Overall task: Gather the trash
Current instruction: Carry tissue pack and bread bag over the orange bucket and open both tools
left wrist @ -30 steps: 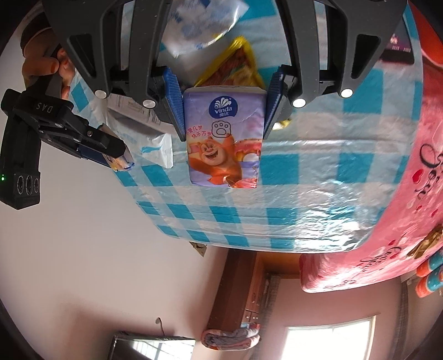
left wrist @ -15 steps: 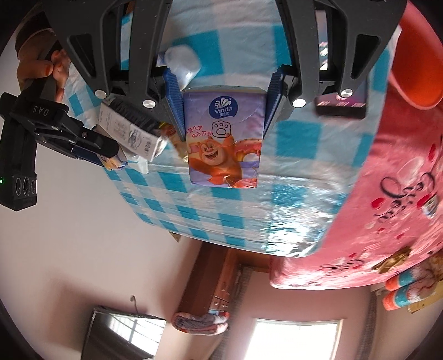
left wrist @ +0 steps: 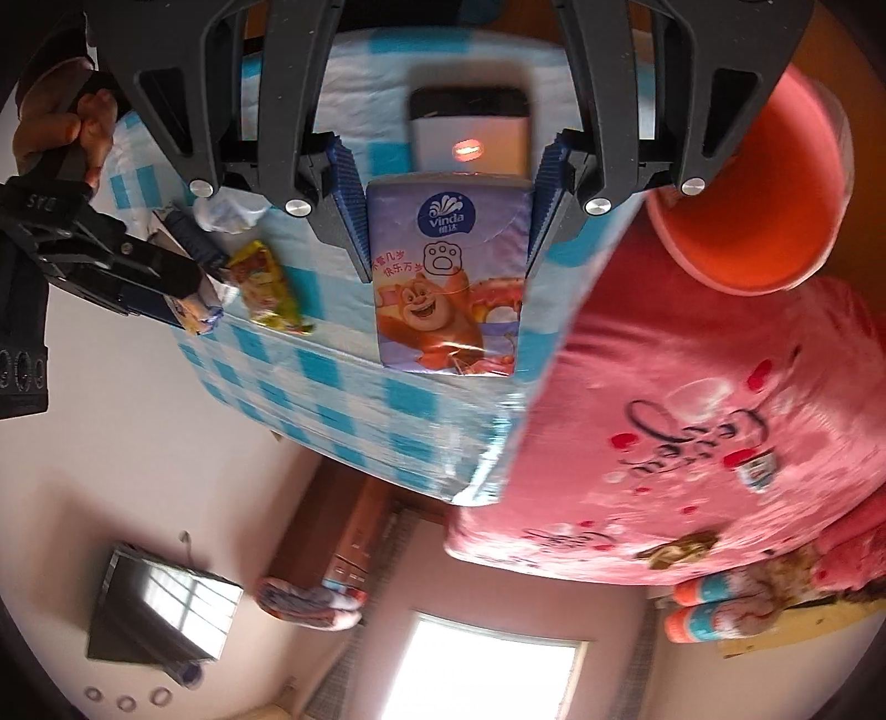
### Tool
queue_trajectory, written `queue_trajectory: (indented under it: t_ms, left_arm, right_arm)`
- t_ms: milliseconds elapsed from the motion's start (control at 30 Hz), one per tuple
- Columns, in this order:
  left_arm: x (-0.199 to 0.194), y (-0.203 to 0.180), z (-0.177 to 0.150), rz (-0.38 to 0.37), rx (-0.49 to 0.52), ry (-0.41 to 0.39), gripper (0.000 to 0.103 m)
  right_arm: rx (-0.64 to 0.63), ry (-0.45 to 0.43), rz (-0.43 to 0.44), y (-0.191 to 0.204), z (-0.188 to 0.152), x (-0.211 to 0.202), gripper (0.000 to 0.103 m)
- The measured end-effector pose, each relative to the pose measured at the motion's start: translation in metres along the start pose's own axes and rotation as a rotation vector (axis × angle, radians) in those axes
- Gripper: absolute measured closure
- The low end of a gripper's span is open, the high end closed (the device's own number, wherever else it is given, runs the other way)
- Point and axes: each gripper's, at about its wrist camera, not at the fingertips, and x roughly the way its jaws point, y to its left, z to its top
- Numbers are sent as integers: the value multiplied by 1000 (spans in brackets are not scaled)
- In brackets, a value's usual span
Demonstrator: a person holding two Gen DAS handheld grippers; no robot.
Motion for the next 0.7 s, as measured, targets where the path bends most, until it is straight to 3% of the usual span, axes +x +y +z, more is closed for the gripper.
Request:
queue_trajectory:
  t_ms: [333,700]
  left_arm:
    - [-31,83,-24,126,-132,-17,50]
    - [-50,163,-51,241,-280,-21,50]
  right_arm:
    - [-177,83,118,92,15,50,30]
    - [-353,193,219,180,11,116,30]
